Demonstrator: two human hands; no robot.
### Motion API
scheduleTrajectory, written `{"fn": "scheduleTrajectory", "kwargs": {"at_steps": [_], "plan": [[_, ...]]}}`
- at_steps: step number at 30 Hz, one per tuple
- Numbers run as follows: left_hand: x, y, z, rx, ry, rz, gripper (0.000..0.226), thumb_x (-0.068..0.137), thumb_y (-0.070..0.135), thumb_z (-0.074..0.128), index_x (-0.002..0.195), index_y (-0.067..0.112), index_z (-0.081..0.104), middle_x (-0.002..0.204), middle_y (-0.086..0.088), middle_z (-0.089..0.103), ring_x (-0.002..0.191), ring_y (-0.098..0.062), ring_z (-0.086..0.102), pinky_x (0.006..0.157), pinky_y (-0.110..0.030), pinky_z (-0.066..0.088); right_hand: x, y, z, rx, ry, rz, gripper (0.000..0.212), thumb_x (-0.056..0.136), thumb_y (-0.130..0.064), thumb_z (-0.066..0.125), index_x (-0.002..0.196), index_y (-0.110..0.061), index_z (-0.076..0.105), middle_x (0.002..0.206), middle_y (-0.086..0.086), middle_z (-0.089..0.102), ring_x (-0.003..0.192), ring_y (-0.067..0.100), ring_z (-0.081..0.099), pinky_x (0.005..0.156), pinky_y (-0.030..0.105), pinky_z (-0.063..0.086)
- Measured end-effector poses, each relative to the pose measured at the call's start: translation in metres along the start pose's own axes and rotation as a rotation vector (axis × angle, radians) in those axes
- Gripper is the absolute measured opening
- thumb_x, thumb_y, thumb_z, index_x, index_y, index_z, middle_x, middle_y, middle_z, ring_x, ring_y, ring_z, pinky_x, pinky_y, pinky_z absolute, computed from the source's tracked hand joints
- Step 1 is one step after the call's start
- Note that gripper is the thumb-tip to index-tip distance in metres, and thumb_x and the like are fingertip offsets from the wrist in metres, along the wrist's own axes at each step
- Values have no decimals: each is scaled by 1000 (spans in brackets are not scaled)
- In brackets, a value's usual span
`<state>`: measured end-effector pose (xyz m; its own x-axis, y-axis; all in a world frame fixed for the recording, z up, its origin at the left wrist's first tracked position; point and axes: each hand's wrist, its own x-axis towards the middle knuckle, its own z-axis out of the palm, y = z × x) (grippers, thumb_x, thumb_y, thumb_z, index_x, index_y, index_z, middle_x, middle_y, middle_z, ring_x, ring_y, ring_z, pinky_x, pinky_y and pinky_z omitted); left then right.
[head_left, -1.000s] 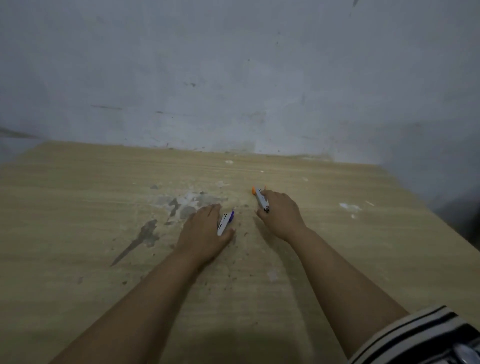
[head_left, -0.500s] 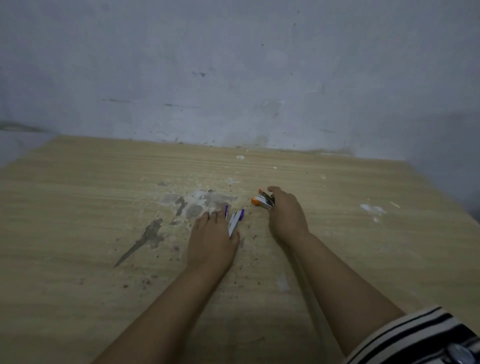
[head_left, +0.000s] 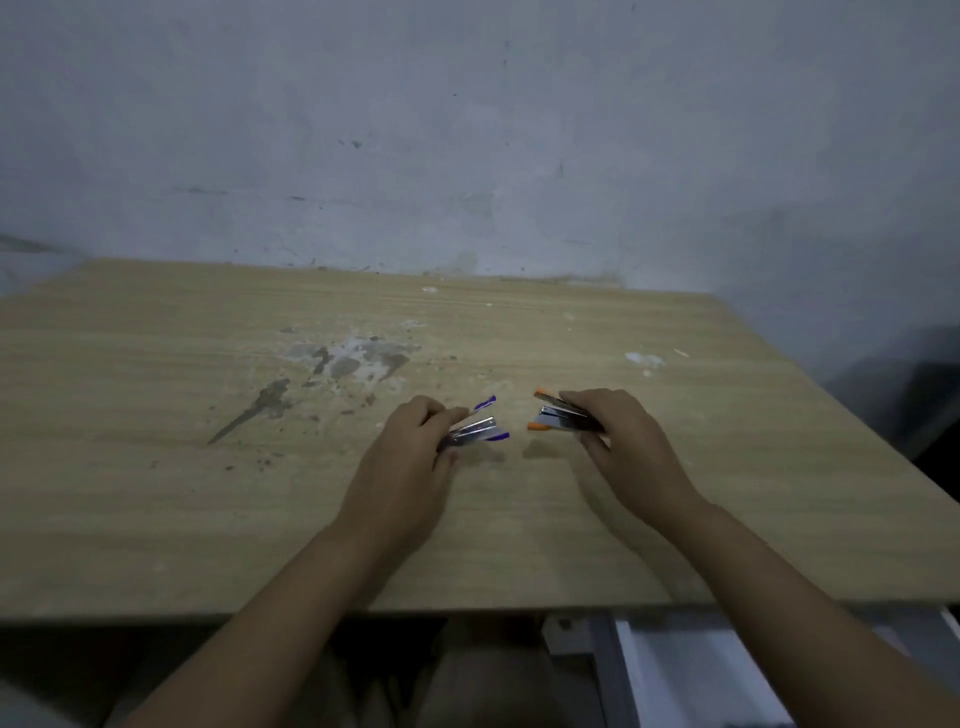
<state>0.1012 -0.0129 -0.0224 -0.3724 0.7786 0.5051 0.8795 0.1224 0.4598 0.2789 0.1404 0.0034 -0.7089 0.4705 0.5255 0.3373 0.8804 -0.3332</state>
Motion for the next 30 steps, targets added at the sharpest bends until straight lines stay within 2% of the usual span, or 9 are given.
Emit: {"fn": "scheduleTrajectory", "kwargs": {"at_steps": [6,10,13,17,20,23,26,28,30], "plan": [[-58,66,13,47,-38,196,41,84,23,47,123,11,56,101,-6,58,94,-16,44,83,-23,35,-83,0,-60,46,4,8,38,77,4,63,111,-13,62,101,-8,57,93,11,51,79,19,43],[-87,109,38,-47,-142,259,43,90,27,42,131,16,48,106,-1,56,96,-13,45,81,-25,39,-137,16,-84,52,-60,71,43,76,3,64,102,-30,55,99,-10,57,93,8,51,81,5,37],[-99,133,61,-86,-203,304,39,91,27,44,130,22,46,107,3,55,96,-11,46,78,-21,42,-170,34,-98,81,-89,149,41,71,-2,59,90,-37,52,94,-21,60,93,6,53,80,4,37],[-101,155,87,-97,-300,377,36,90,27,46,126,25,51,106,1,58,95,-14,51,76,-25,47,-205,62,-110,127,-139,238,54,75,9,67,82,-44,56,107,-21,57,92,-6,54,76,1,38],[-99,165,104,-74,-386,411,36,88,31,39,120,31,55,101,2,59,91,-14,53,65,-28,51,-220,81,-112,143,-177,296,62,73,11,69,76,-50,57,111,-21,56,89,-8,55,74,1,39],[-95,173,119,-64,-496,401,34,91,27,44,122,35,54,102,2,58,92,-15,52,66,-32,50,-226,99,-107,141,-274,400,63,74,8,69,67,-54,59,85,-11,65,87,-10,54,71,0,39],[-86,176,133,-72,-633,335,37,92,27,51,127,37,51,102,4,53,94,-12,47,72,-27,41,-223,114,-98,121,-358,471,58,74,3,71,65,-51,55,88,-14,60,80,-1,58,70,3,41],[-79,177,139,-109,-697,282,37,89,28,58,124,37,55,97,9,52,88,-7,47,71,-23,38,-218,122,-92,104,-396,497,52,73,5,69,67,-46,56,93,-1,66,83,8,60,71,13,44],[-73,176,144,-152,-727,237,37,86,25,63,122,34,58,102,9,59,91,-7,53,75,-21,42,-212,127,-88,108,-428,539,45,74,8,65,71,-37,61,97,3,69,89,16,62,74,23,50]]}}
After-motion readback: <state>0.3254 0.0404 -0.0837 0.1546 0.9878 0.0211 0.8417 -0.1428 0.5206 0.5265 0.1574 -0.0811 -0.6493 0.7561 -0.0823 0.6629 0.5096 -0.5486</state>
